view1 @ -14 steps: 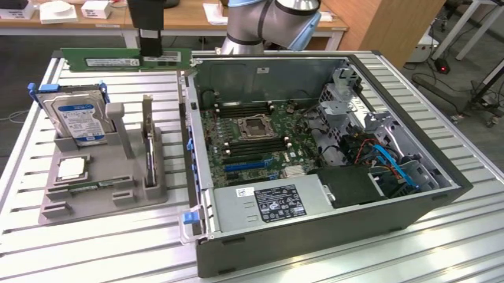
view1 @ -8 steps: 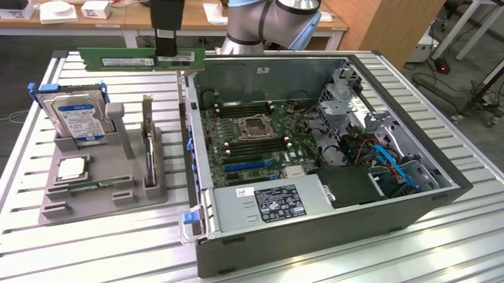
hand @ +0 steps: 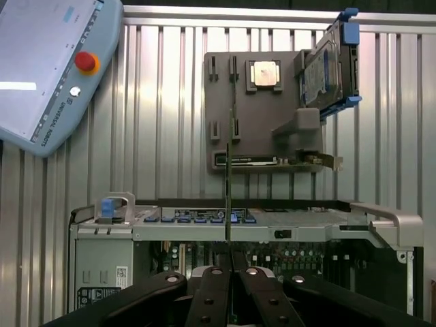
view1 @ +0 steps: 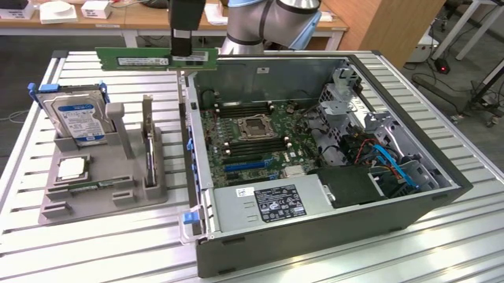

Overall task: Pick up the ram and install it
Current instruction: 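Pick up the ram and move it above insertion slot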

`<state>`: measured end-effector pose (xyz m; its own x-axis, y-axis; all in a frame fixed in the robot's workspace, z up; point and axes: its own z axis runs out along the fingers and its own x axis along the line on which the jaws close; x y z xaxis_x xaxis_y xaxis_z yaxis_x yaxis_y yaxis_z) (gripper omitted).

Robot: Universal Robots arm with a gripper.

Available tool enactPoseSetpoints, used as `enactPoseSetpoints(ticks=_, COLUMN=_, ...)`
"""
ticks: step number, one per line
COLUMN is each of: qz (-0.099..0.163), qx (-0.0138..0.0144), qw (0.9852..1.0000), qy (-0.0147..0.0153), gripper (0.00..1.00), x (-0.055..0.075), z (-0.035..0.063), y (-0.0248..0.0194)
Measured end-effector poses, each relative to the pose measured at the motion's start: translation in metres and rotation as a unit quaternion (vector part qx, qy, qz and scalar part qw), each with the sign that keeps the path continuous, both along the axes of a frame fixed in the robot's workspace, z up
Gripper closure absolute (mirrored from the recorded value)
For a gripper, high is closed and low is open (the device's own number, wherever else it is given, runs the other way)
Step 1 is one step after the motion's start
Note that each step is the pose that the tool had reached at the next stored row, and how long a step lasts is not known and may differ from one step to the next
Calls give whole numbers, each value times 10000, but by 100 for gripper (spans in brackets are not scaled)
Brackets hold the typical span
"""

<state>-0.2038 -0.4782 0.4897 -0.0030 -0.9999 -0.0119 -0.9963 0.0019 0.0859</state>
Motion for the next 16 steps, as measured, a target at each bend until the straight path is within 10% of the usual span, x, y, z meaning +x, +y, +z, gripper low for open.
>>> enactPoseSetpoints(ticks=16, qz=-1, qx=0, qw=10000, qy=16, gripper=89, x=279, z=-1, y=0)
